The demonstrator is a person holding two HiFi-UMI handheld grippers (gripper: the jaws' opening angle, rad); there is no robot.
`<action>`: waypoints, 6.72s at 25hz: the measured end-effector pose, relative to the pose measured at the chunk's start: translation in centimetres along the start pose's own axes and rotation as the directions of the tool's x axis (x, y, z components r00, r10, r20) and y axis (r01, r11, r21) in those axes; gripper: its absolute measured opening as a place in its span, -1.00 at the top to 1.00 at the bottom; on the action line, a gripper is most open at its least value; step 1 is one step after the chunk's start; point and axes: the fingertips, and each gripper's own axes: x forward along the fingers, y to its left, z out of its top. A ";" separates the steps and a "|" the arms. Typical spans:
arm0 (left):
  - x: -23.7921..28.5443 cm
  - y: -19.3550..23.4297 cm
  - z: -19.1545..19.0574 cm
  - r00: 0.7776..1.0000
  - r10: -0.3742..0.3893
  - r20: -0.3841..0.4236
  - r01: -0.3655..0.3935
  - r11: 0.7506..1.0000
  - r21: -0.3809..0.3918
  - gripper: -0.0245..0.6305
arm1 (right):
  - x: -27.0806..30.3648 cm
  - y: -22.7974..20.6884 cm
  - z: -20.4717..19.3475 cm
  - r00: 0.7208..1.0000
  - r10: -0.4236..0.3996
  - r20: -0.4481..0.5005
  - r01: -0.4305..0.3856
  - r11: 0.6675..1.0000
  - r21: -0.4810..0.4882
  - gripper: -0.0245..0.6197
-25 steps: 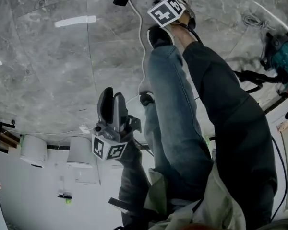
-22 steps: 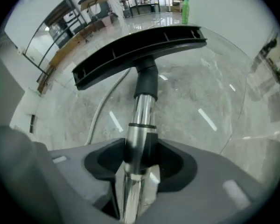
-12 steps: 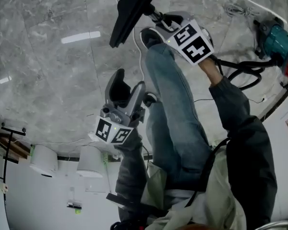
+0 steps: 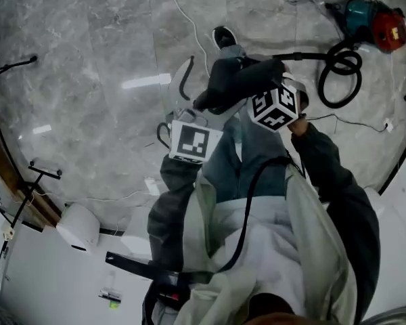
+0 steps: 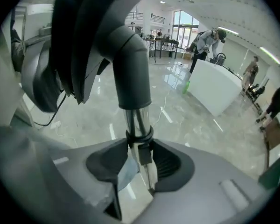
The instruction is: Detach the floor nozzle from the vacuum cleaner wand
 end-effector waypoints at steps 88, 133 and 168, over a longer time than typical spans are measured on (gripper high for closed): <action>-17.5 -28.9 44.3 0.701 -0.283 0.655 0.245 0.958 0.151 0.58 | -43.3 10.3 6.3 0.599 0.359 0.716 -0.187 0.932 -0.310 0.70; -20.2 -29.0 41.5 0.436 -0.663 0.609 0.734 0.653 0.185 0.70 | -43.4 16.2 4.7 0.580 0.636 0.509 -0.590 0.759 -0.275 0.81; -20.5 -28.5 42.2 0.560 -0.575 0.597 0.624 0.766 0.153 0.71 | -42.1 11.6 7.0 0.788 -0.001 0.615 -0.045 0.997 0.060 0.81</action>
